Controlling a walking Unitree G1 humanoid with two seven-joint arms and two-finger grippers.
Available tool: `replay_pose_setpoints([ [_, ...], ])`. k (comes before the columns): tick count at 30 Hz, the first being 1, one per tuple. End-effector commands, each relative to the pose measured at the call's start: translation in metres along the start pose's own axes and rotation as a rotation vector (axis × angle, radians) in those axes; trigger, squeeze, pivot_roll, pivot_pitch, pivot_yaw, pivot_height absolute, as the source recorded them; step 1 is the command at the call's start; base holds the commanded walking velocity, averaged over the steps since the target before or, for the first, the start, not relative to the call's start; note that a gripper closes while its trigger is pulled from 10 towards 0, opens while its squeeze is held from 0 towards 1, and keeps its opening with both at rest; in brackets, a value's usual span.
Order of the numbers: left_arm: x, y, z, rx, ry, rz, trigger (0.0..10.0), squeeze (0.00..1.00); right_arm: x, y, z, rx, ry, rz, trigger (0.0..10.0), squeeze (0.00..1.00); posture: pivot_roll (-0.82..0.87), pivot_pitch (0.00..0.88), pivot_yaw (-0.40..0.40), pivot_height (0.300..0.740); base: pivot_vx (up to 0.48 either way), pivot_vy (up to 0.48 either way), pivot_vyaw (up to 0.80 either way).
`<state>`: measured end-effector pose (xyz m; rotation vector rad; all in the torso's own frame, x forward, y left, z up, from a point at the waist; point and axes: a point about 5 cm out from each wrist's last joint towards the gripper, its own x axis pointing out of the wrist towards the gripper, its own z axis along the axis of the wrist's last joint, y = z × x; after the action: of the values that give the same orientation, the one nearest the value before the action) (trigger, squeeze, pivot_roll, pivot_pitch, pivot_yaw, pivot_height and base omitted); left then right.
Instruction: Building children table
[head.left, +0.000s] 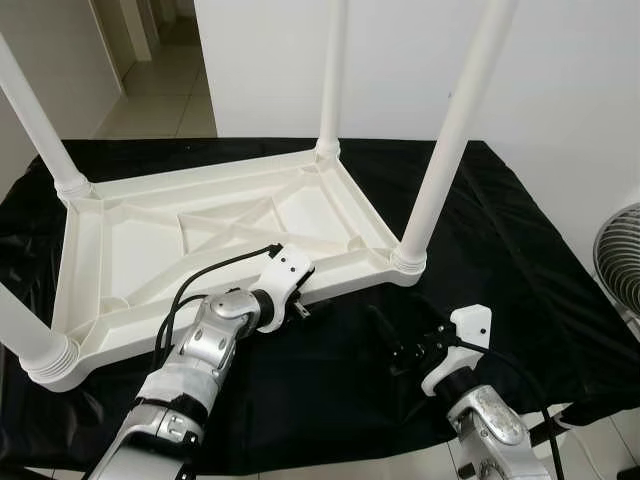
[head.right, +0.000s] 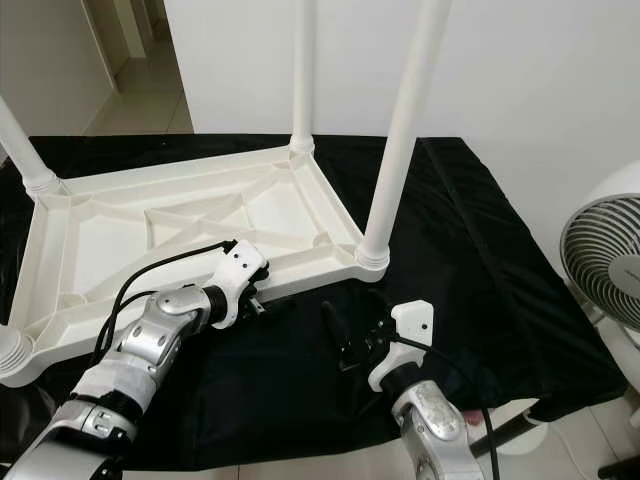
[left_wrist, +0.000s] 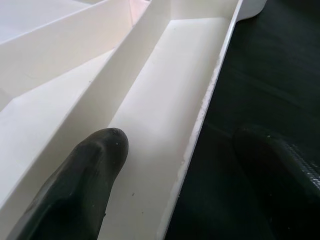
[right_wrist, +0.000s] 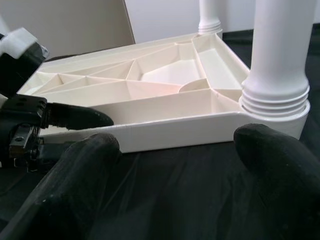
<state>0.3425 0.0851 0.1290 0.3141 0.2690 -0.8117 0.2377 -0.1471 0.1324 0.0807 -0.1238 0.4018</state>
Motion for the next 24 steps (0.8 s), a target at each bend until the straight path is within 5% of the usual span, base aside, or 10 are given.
replay_pose_setpoints([
  [1,-0.009,0.023,-0.022,-0.047,0.096,0.387,10.0,0.0,-0.002,-0.001,-0.004,0.001,0.018,-0.008,10.0,0.0,-0.04,0.039,-0.001,0.74,0.0,0.0,0.0],
  [4,-0.01,0.023,-0.028,-0.06,0.118,0.391,10.0,0.0,-0.001,-0.001,-0.004,-0.002,0.018,-0.008,10.0,0.0,-0.04,0.04,-0.001,0.74,0.0,0.0,0.0],
  [5,-0.01,0.023,-0.031,-0.065,0.128,0.4,7.9,0.0,-0.001,-0.001,-0.004,-0.003,0.018,-0.008,10.0,0.0,-0.04,0.04,-0.001,0.74,0.0,0.0,0.0],
  [6,-0.012,0.024,-0.033,-0.074,0.132,0.423,1.3,0.0,-0.001,-0.001,-0.004,-0.006,0.018,-0.007,10.0,0.0,-0.04,0.04,-0.001,0.74,0.0,0.0,0.0],
  [7,-0.012,0.024,-0.033,-0.074,0.132,0.423,1.3,0.0,-0.001,-0.001,-0.004,-0.006,0.018,-0.007,10.0,0.0,-0.04,0.04,-0.001,0.74,0.0,0.0,0.0],
  [8,-0.013,0.026,-0.035,-0.084,0.132,0.444,0.0,0.0,0.0,-0.001,-0.004,-0.007,0.018,-0.007,10.0,0.0,-0.04,0.04,-0.001,0.74,0.0,0.0,0.0],
  [16,-0.023,0.031,-0.031,-0.116,0.109,0.538,0.0,0.0,0.0,-0.001,-0.005,-0.019,0.021,-0.014,10.0,0.0,-0.03,0.039,0.004,0.74,0.0,0.0,0.0],
  [24,-0.025,0.021,-0.022,-0.074,0.088,0.566,0.0,0.0,0.003,0.0,-0.005,-0.023,0.019,-0.01,10.0,0.0,-0.02,0.036,-0.001,0.74,0.0,0.0,0.0],
])
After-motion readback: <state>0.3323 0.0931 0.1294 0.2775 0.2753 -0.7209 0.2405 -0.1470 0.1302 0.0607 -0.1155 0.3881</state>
